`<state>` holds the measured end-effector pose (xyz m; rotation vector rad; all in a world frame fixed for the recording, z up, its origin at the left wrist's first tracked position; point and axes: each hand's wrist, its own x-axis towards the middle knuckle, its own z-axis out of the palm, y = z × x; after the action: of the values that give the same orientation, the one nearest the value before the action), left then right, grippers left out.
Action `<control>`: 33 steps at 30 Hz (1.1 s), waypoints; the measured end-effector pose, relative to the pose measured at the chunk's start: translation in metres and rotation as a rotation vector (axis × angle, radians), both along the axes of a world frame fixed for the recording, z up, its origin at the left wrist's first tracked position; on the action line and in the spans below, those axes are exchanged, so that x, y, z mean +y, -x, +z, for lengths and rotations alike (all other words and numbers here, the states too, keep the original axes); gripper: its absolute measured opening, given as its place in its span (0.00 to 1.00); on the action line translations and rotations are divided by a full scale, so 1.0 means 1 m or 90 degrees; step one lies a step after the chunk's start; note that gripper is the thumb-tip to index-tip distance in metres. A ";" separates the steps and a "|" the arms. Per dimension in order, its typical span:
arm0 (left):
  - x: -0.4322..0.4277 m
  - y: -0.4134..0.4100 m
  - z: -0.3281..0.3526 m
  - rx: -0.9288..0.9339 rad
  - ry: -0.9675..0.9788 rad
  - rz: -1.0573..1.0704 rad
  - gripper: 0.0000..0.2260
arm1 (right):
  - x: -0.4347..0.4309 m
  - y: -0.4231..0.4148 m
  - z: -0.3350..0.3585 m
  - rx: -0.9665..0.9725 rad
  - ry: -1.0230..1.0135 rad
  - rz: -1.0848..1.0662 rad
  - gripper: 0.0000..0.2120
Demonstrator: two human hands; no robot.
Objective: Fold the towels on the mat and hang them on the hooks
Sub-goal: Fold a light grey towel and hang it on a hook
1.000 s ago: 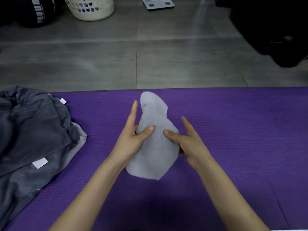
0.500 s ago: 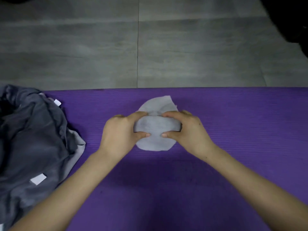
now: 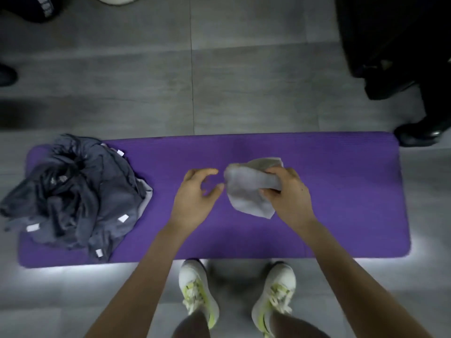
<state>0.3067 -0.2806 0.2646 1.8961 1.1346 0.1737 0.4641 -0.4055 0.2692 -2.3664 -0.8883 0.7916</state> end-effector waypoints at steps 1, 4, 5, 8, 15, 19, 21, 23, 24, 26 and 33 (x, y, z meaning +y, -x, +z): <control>-0.007 0.002 0.034 0.017 0.013 0.027 0.10 | -0.012 -0.005 0.029 -0.002 0.018 -0.012 0.15; -0.032 0.008 0.135 0.049 0.020 0.043 0.05 | -0.052 -0.018 0.119 0.001 0.063 -0.036 0.16; -0.039 0.009 0.168 0.054 0.021 0.044 0.04 | -0.065 -0.023 0.150 0.001 0.072 -0.041 0.16; -0.060 0.009 0.258 0.070 0.001 0.043 0.04 | -0.101 -0.041 0.237 -0.004 0.077 -0.056 0.17; -0.068 -0.011 0.362 0.046 -0.024 0.089 0.04 | -0.132 -0.091 0.350 -0.053 0.063 0.025 0.18; -0.038 -0.029 0.382 0.054 -0.030 0.107 0.04 | -0.109 -0.132 0.377 -0.075 0.070 0.066 0.18; -0.010 -0.043 0.386 0.044 -0.018 0.132 0.04 | -0.085 -0.158 0.387 -0.085 0.064 0.077 0.18; 0.023 -0.060 0.385 0.036 -0.008 0.156 0.05 | -0.057 -0.188 0.394 -0.091 0.053 0.084 0.19; 0.041 -0.071 0.385 0.034 -0.002 0.166 0.05 | -0.041 -0.204 0.395 -0.096 0.050 0.092 0.19; 0.084 -0.097 0.380 0.028 0.002 0.177 0.06 | -0.002 -0.236 0.398 -0.105 0.037 0.113 0.18; 0.309 -0.255 0.371 0.047 -0.022 0.091 0.04 | 0.190 -0.376 0.385 -0.122 0.029 0.149 0.16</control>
<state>0.5619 0.0281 0.6354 1.8650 1.3252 0.2053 0.8403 -0.2157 0.6545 -2.4368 -1.2569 0.6864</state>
